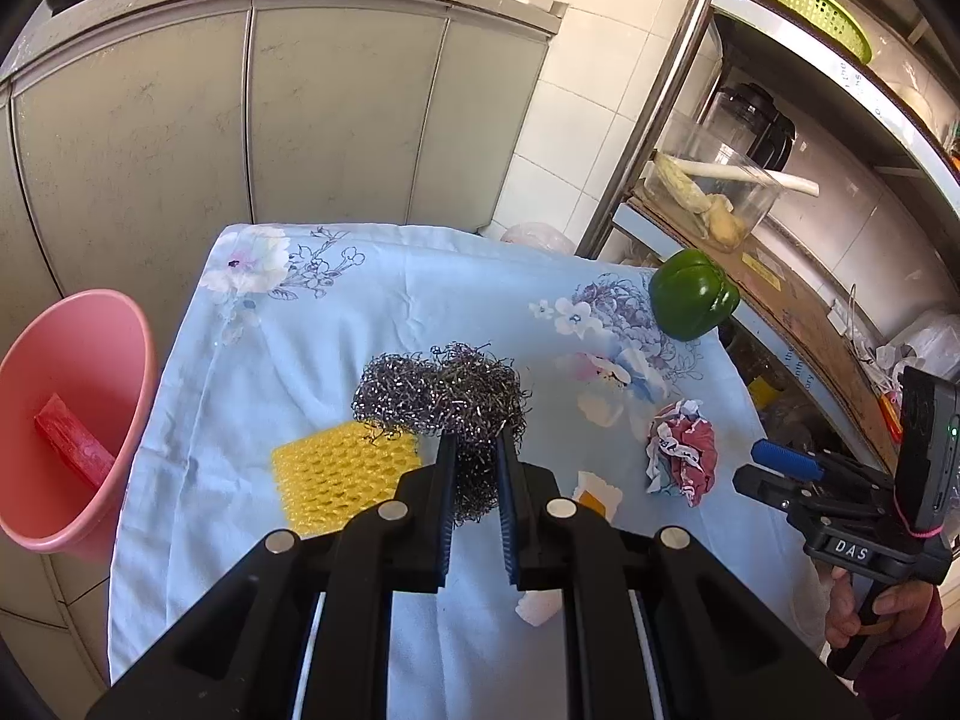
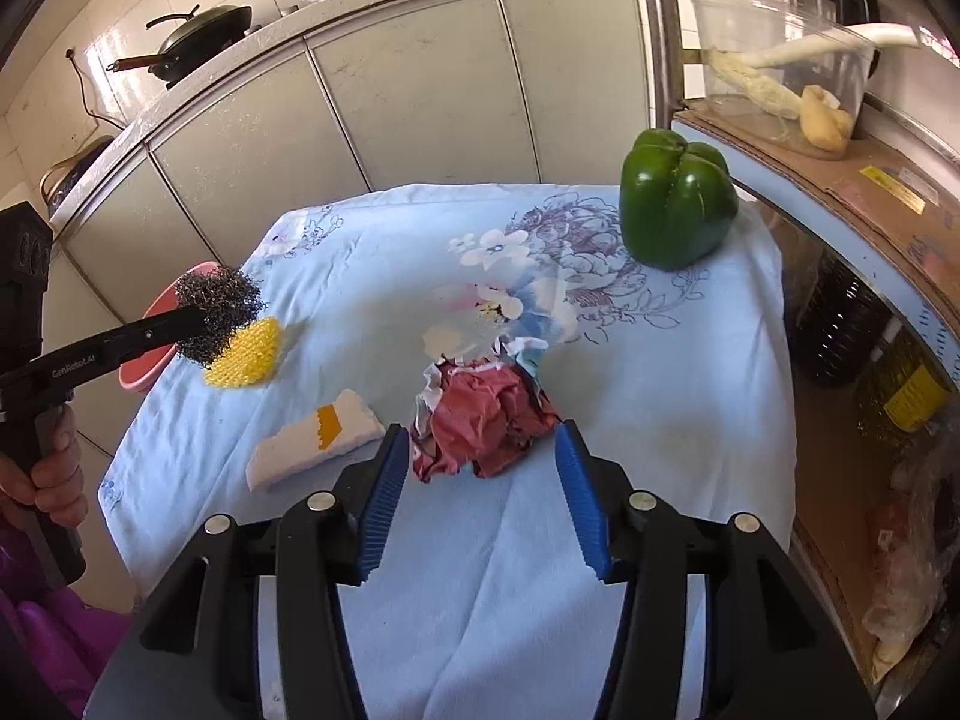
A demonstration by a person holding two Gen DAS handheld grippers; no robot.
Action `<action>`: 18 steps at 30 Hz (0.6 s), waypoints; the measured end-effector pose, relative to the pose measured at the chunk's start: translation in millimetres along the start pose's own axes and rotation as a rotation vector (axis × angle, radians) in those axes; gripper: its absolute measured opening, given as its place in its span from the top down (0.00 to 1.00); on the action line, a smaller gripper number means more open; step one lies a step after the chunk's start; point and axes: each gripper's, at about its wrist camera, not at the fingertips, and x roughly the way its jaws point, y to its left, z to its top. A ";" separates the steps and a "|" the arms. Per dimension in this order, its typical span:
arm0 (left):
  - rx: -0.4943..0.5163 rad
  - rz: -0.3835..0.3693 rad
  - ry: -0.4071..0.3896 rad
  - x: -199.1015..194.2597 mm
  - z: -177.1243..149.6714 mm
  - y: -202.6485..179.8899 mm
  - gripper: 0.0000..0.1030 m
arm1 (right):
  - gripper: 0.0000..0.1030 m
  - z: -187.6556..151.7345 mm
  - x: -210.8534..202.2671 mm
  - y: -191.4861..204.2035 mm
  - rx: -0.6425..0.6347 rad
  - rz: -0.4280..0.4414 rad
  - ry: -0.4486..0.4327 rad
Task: Collect trash
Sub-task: 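Grasp the steel wool with the left tool while the right tool grasps the red cloth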
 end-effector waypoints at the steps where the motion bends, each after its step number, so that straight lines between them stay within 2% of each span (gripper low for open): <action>1: -0.002 -0.002 -0.001 -0.7 -0.8 0.3 0.88 | 0.50 -1.9 -0.3 2.5 0.006 -0.001 0.002; 5: -0.006 -0.011 -0.005 -4.6 -3.8 2.7 0.88 | 0.50 -6.7 4.2 14.4 0.039 -0.015 -0.006; 13: -0.016 -0.016 -0.025 -16.8 -8.2 12.1 0.88 | 0.50 0.0 16.1 25.7 0.094 -0.120 -0.058; 18: -0.026 -0.017 -0.027 -21.7 -11.1 18.1 0.88 | 0.50 1.2 23.2 27.1 0.089 -0.134 -0.047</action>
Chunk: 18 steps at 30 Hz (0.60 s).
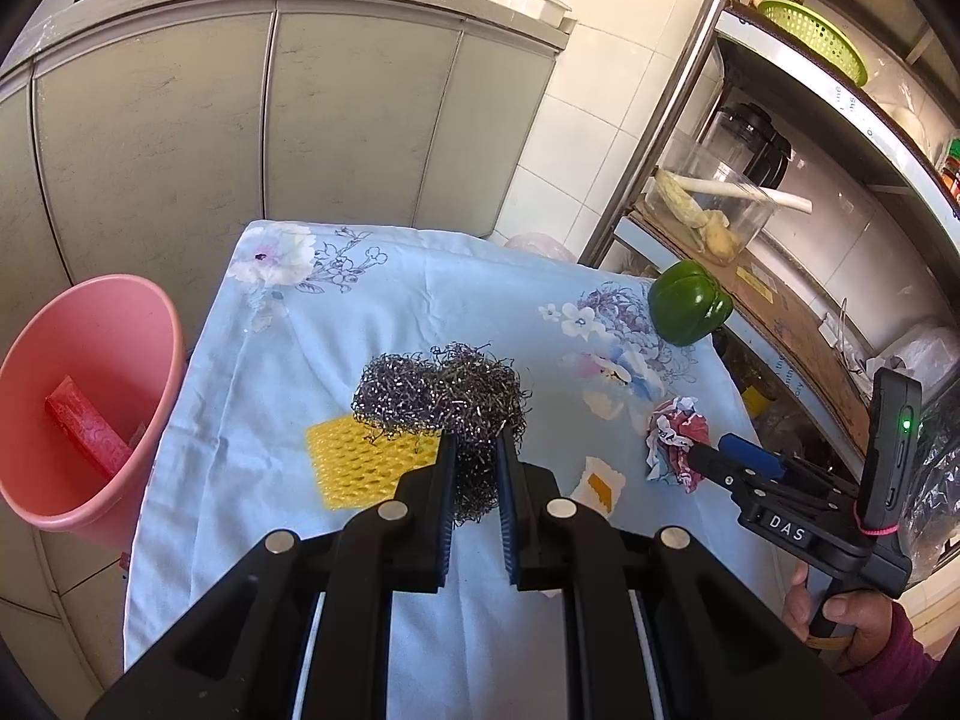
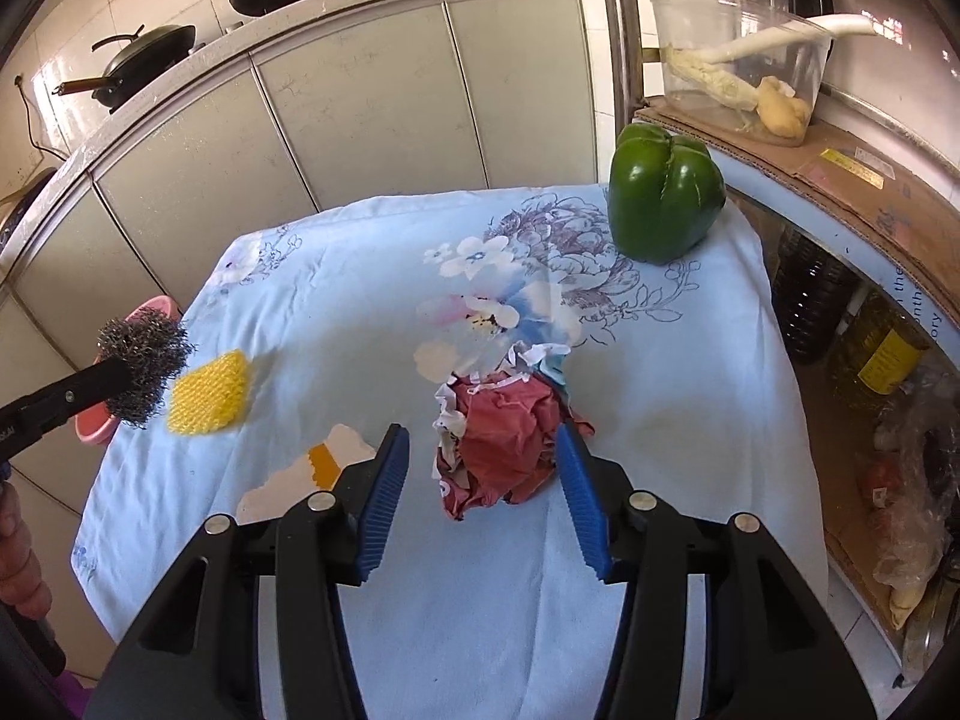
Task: Collect trash
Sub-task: 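Grasp the steel wool with the left tool while the right tool grasps the red cloth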
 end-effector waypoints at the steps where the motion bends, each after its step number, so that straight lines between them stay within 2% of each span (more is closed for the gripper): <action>1: -0.002 -0.001 0.000 -0.4 -0.4 1.2 0.88 | 0.50 -1.3 0.8 1.3 -0.008 -0.001 0.001; 3: -0.005 -0.002 -0.001 -0.9 -1.0 2.7 0.88 | 0.60 -3.5 2.6 3.6 -0.026 -0.015 0.003; 4: -0.006 -0.003 -0.002 -1.0 -1.2 3.1 0.88 | 0.71 -4.5 4.2 3.7 -0.033 -0.021 0.010; 5: -0.006 -0.004 -0.002 -1.1 -1.2 2.7 0.88 | 0.73 -5.3 5.1 2.3 -0.031 -0.021 0.014; 8: -0.002 -0.004 -0.003 -1.4 -1.4 2.6 0.88 | 0.77 -5.7 3.1 -2.4 -0.021 -0.004 0.012; 18: -0.006 0.016 -0.035 -6.5 0.9 6.6 0.88 | 0.77 4.2 -25.1 8.7 -0.046 -0.005 -0.059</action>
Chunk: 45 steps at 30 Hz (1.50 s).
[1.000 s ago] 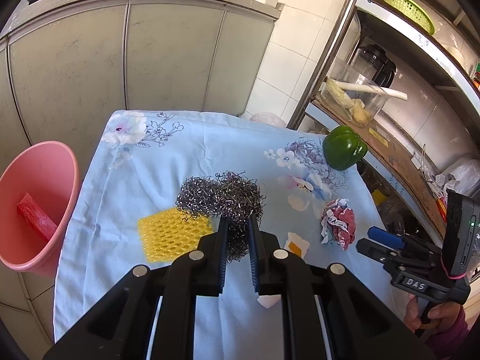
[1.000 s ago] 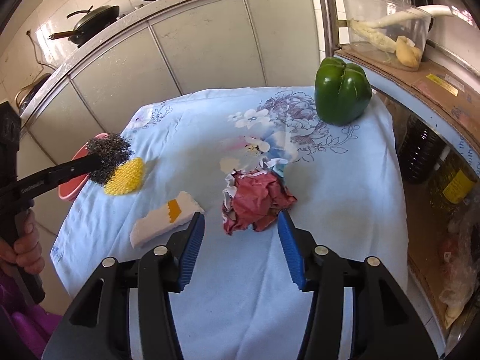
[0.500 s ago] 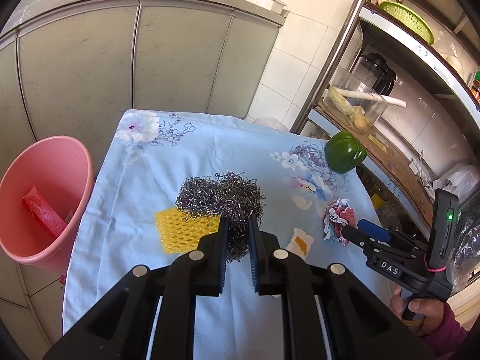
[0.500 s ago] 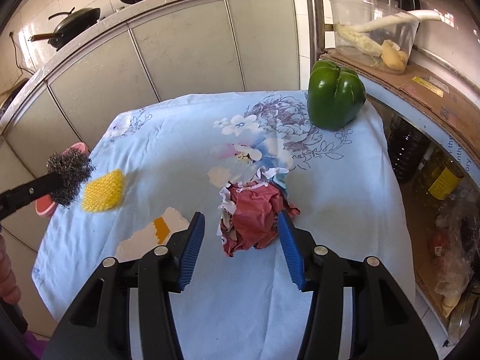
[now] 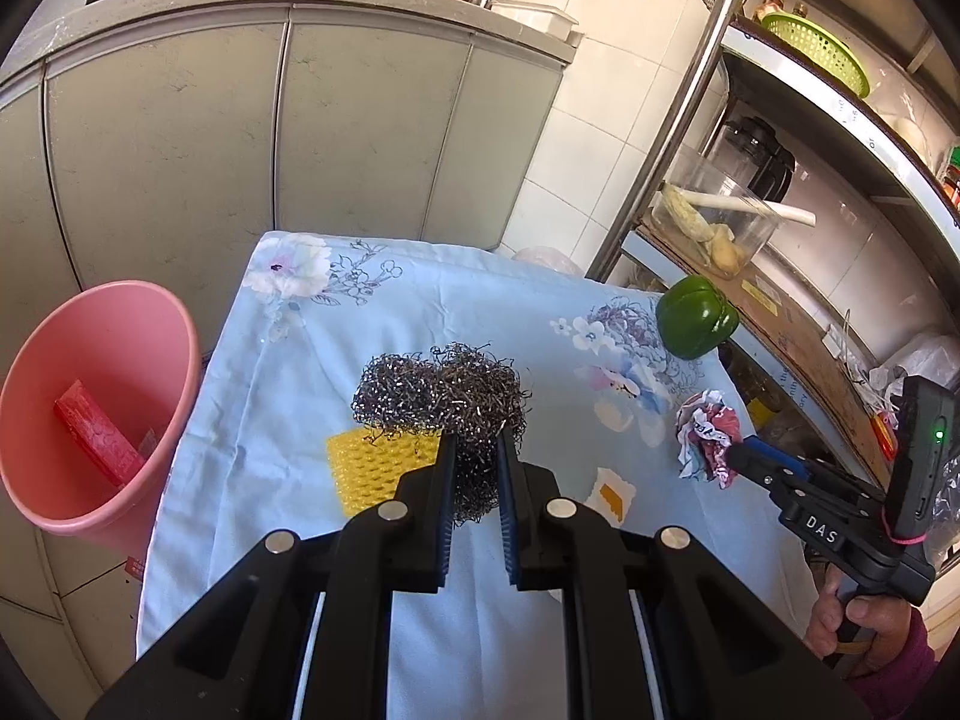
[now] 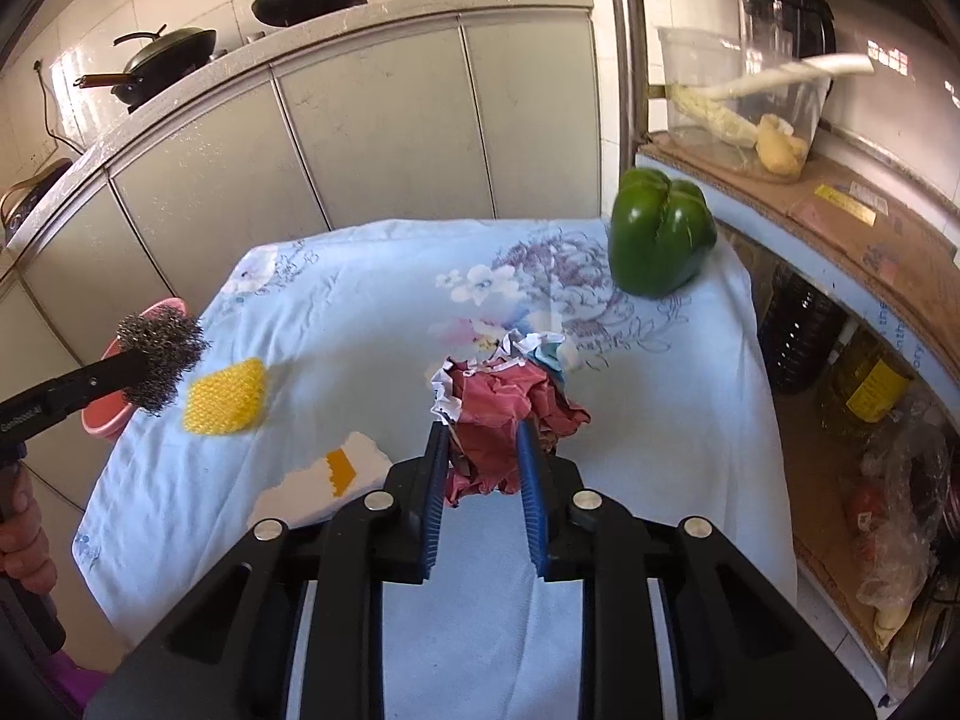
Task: Collect trash
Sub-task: 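Grasp the steel wool with the left tool while the right tool grasps the red cloth, then carry the steel wool and red cloth with both tools over the pink bin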
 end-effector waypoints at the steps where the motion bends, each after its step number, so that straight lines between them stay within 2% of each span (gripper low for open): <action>1: 0.003 0.006 -0.005 -0.8 0.5 -0.2 0.88 | 0.77 1.7 -1.3 2.4 -0.005 0.003 -0.004; 11: 0.011 0.109 -0.076 -11.5 12.3 4.3 0.88 | 0.77 26.0 -3.9 41.0 -0.096 0.059 -0.046; 19: -0.012 0.213 -0.132 -24.9 20.2 27.1 0.88 | 0.77 49.0 4.6 101.8 -0.199 0.188 -0.070; 28: -0.069 0.373 -0.198 -46.8 24.2 76.4 0.88 | 0.77 71.7 22.3 180.1 -0.303 0.353 -0.061; 35: -0.128 0.466 -0.204 -54.8 20.2 117.8 0.88 | 0.77 76.5 48.2 252.3 -0.408 0.453 -0.023; 41: -0.186 0.532 -0.173 -46.8 10.2 156.2 0.88 | 0.77 71.7 66.8 294.6 -0.476 0.497 0.018; 45: -0.227 0.543 -0.156 -43.8 0.9 178.2 0.88 | 0.77 69.8 84.3 312.3 -0.490 0.510 0.057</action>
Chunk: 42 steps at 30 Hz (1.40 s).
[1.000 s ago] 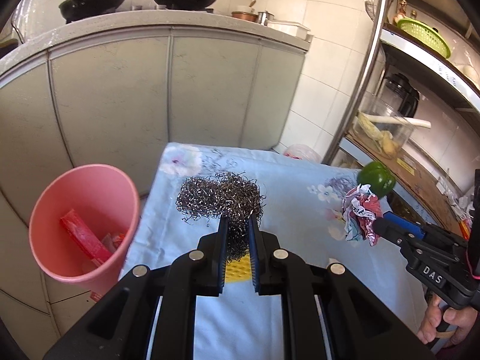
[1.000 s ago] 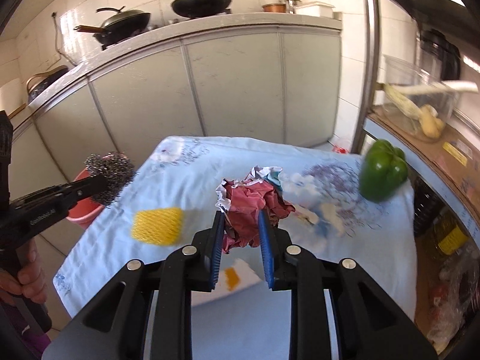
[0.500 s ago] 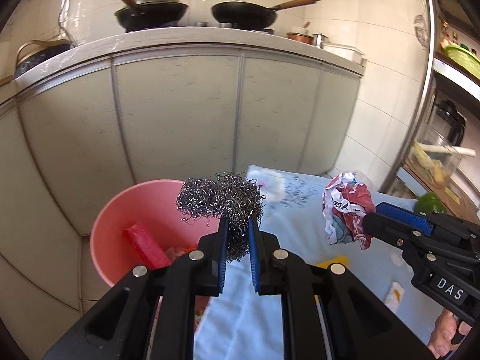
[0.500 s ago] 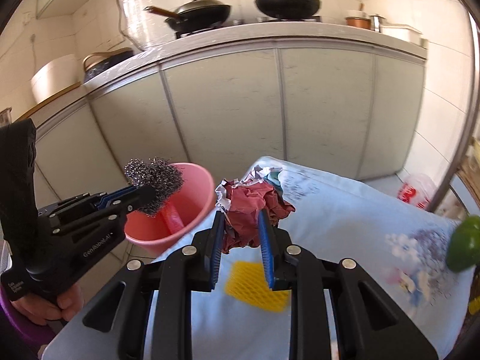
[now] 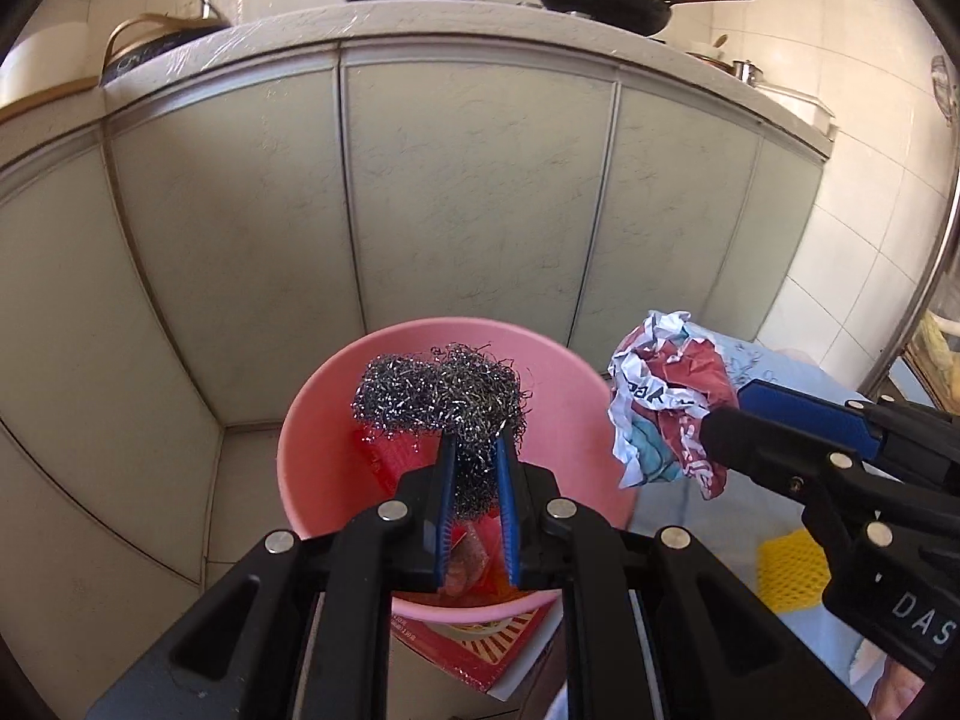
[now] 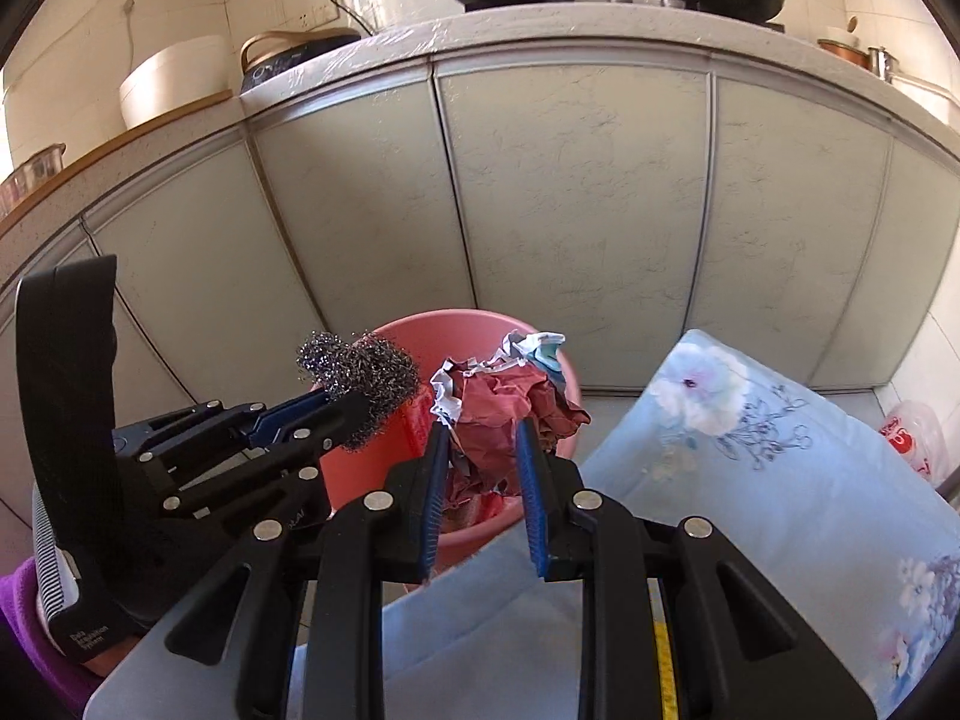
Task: Collect trash
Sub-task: 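Carry the steel wool and red cloth with both tools over the pink bin, then open both tools to drop the steel wool and red cloth into the bin, then move the left tool to the yellow foam net while the right tool approaches the white foam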
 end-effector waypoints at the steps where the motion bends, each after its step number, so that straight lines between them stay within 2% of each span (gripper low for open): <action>1: -0.008 0.003 0.003 1.9 -1.0 3.8 0.88 | 0.77 0.2 4.3 -0.9 0.001 0.005 0.009; 6: -0.061 0.004 0.044 17.6 -4.1 23.8 0.88 | 0.77 2.4 28.9 3.4 -0.002 0.019 0.047; 15: -0.071 0.033 0.092 41.7 -4.0 34.7 0.88 | 0.77 2.4 56.1 9.0 -0.005 0.025 0.079; 18: -0.070 0.036 0.098 43.9 -5.7 33.9 0.84 | 0.70 3.2 63.9 7.2 0.003 0.027 0.107; 19: -0.067 0.040 0.097 44.3 -5.5 33.5 0.82 | 0.63 3.0 65.4 5.6 0.011 0.026 0.112; 20: -0.064 0.049 0.095 44.1 -5.1 33.4 0.79 | 0.59 3.4 65.5 5.4 0.014 0.026 0.112; 23: -0.074 0.059 0.086 37.6 -5.0 33.4 0.72 | 0.58 2.6 61.7 6.8 -0.005 0.015 0.104; 31: -0.059 0.040 0.046 18.5 -0.2 27.1 0.70 | 0.58 2.1 40.3 8.7 -0.026 -0.022 0.075; 39: -0.018 0.017 0.009 -5.2 4.4 13.8 0.70 | 0.58 0.7 15.5 4.2 -0.015 -0.025 0.042; 42: 0.000 0.022 -0.010 -13.7 6.3 10.0 0.60 | 0.58 -1.0 6.1 0.9 -0.006 -0.024 0.032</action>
